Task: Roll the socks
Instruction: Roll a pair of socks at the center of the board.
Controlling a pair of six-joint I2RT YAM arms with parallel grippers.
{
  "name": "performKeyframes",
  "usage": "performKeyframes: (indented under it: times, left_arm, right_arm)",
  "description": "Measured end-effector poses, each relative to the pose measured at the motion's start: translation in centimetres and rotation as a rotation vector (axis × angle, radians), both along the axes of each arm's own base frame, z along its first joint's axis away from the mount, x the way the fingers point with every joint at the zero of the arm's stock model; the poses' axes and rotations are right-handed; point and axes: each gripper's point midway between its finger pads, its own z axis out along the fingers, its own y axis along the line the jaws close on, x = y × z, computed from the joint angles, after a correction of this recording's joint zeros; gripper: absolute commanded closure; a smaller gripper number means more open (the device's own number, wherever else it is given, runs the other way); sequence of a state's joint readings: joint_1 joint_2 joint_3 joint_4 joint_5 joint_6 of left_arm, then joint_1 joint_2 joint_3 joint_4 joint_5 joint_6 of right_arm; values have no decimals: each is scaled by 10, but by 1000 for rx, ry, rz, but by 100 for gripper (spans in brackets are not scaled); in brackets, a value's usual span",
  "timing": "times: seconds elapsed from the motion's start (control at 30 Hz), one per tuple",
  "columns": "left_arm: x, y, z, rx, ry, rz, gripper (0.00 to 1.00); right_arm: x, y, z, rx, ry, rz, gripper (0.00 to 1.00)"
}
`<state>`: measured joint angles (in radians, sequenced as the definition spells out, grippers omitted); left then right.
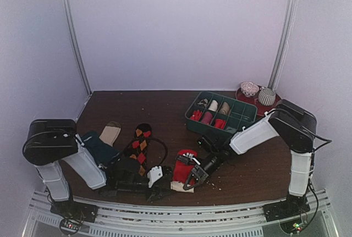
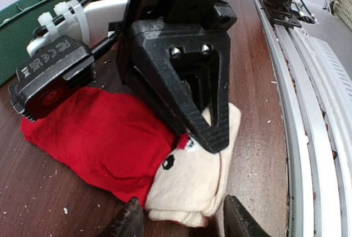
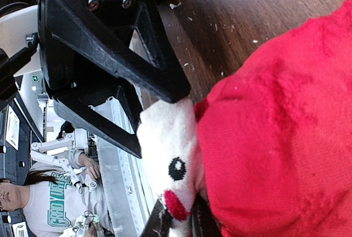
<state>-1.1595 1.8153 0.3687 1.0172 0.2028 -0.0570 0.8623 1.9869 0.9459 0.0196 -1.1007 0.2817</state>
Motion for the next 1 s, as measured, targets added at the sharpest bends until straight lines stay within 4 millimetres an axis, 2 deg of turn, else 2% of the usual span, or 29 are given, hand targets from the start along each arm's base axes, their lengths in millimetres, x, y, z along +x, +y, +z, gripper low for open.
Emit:
performKeyframes:
  times: [0.37, 0.53, 0.73, 0.8, 0.83, 0.93, 1.0]
  left_arm:
    - [1, -5, 7, -30, -10, -7, 51]
    - [0, -17, 4, -34, 1, -36, 53]
    - [-2, -20, -8, -11, 24, -56, 77]
    - [-3, -21, -9, -8, 27, -58, 90]
    - [-3, -21, -9, -8, 29, -57, 100]
    - [-3, -21, -9, -9, 33, -59, 100]
    - [-3, -22, -9, -2, 40, -57, 100]
  right_arm:
    - [0, 0, 0, 0, -1, 0, 92]
    - [0, 0, 0, 0, 0, 0, 92]
    - [0, 0, 0, -2, 3, -2, 92]
    - [0, -1, 0, -3, 7, -4, 92]
    - [1, -1, 0, -3, 9, -5, 91]
    - [1, -2, 0, -6, 16, -7, 88]
    - [1, -3, 0, -8, 19, -9, 80]
